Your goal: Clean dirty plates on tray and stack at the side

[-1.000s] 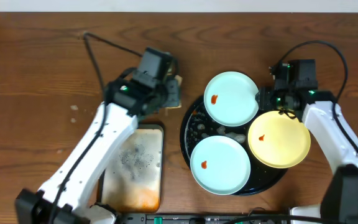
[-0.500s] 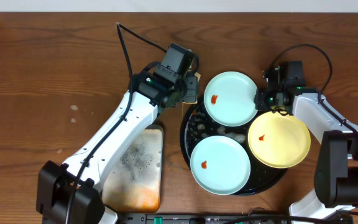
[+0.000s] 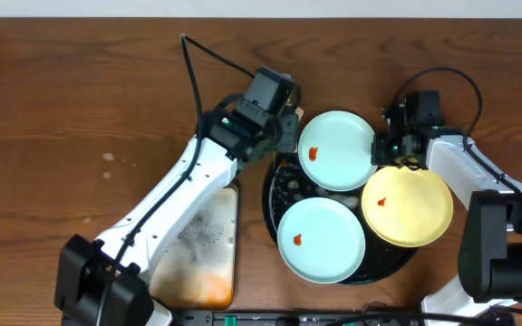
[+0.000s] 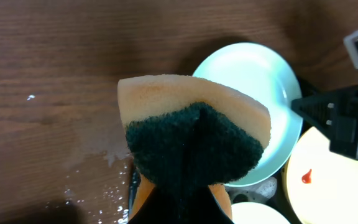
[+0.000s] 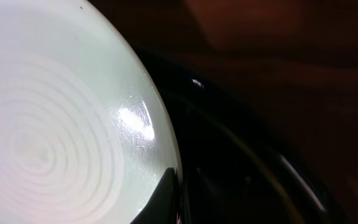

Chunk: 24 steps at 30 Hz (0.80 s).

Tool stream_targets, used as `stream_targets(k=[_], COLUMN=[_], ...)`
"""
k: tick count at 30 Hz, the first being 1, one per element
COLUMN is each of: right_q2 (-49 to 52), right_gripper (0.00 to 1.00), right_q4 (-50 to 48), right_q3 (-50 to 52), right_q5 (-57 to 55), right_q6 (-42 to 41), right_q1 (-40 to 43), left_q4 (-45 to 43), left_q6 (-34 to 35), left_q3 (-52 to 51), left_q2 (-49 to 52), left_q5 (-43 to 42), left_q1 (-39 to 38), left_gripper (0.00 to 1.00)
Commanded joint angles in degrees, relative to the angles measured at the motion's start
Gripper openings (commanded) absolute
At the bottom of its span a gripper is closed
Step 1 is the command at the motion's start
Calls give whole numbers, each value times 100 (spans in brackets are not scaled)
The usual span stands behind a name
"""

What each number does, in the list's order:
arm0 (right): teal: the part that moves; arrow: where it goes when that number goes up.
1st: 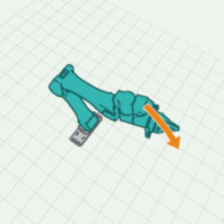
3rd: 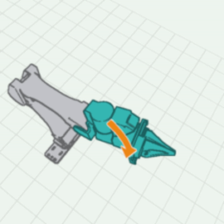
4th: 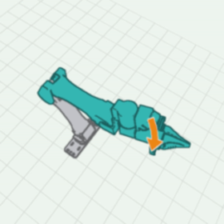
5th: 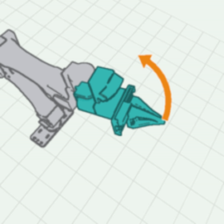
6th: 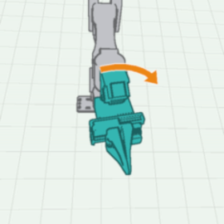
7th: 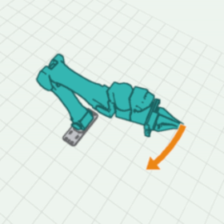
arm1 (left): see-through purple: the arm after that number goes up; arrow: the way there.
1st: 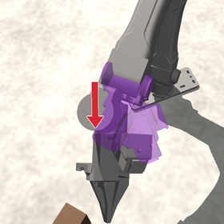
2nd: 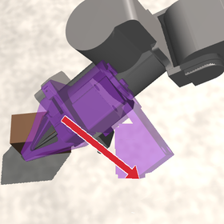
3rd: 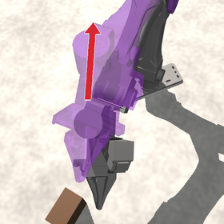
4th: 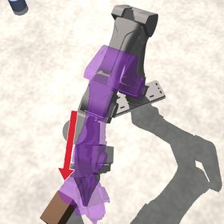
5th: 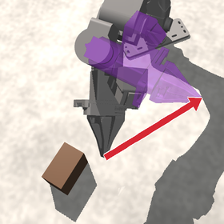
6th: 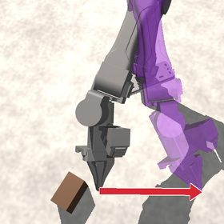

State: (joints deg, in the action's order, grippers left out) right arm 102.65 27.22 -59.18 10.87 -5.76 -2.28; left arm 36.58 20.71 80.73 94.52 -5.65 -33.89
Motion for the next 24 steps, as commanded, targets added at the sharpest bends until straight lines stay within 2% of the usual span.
stream_targets(k=[1,10,18,24], right_q2=[50,50,50,50], right_gripper=[1,1,1,1], right_q4=[39,83,125,149], right_q3=[-66,-66,-66,-66], right_q5=[-118,-120,-184,-361], right_q6=[153,404,846,708], right_q1=[-157,-162,-339,-444], left_q4=[-125,-1064,-1803,-1735], left_q6=[-42,612,999,1156], left_q3=[190,192,190,190], left_q2=[199,1316,1803,2109], left_q5=[11,-186,-448,-651], left_q1=[-136,-632,-660,-660], left_gripper=[8,8,7,7])
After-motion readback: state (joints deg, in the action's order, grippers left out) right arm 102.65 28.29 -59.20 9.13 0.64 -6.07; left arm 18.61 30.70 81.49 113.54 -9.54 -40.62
